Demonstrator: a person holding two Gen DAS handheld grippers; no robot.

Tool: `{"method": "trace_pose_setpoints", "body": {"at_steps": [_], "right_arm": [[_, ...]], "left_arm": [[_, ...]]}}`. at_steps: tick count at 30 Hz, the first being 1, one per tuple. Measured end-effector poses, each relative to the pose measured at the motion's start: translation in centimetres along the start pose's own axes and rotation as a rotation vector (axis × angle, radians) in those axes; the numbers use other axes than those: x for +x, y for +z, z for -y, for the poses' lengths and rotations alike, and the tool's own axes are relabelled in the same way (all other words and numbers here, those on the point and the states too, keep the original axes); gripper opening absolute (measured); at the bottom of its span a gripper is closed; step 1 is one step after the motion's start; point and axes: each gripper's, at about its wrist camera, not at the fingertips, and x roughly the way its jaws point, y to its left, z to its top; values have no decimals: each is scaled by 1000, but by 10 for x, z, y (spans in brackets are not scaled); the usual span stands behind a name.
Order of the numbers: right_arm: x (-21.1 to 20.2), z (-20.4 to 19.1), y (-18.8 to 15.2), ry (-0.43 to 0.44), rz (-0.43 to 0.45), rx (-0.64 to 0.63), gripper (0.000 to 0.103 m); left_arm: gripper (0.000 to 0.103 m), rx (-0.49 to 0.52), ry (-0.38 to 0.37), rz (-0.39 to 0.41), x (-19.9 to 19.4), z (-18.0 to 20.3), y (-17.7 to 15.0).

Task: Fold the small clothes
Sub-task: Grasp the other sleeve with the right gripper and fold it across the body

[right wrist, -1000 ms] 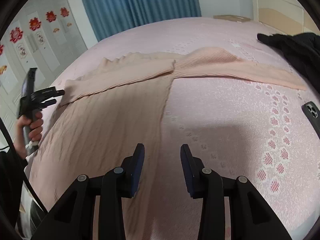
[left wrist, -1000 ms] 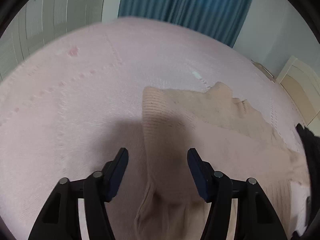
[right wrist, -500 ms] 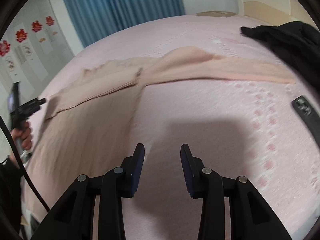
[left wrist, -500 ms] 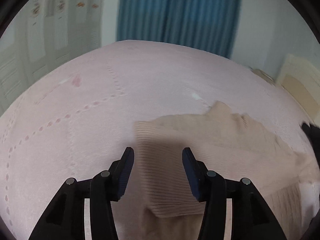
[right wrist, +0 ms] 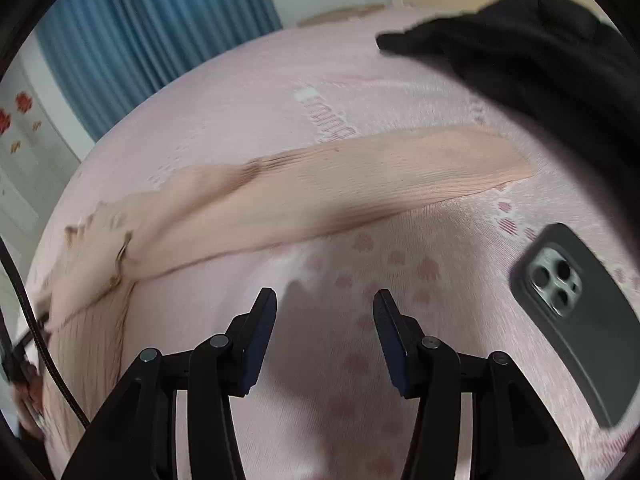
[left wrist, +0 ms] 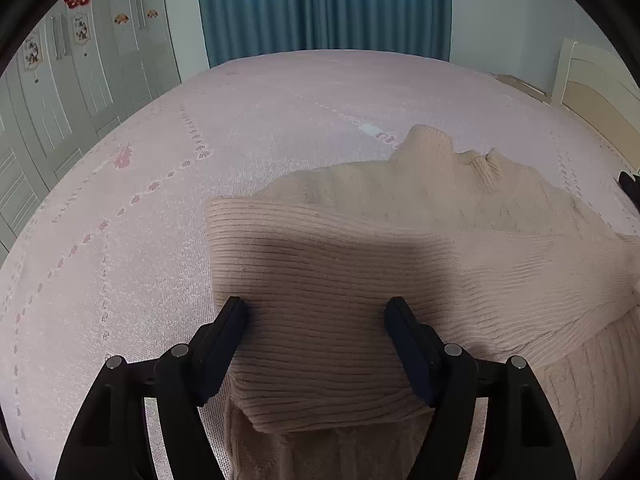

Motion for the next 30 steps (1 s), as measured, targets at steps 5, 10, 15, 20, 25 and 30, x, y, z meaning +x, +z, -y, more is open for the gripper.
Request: {"method": "trace_pose_setpoints", "body": {"at_steps": [5, 10, 15, 20, 25, 30], "right_arm": [[20, 9, 28, 22, -7, 50, 51], [31, 18, 46, 42, 1, 110, 51], [34, 43, 62, 81, 35, 223, 50], [36, 62, 81, 44, 55, 314, 50], [30, 72, 101, -78, 103, 311, 7], [-1, 26, 110, -198, 211, 110, 5]], "left_arm": [[73, -32, -34, -11, 10, 0, 4], [74, -28, -31, -14, 13, 3, 3], [74, -30, -34, -15, 13, 2, 3], [74, -29, -33, -16, 13, 3, 3], [75, -33, -36, -17, 13, 2, 3], [77, -28, -40, -19, 14, 4, 4]]}}
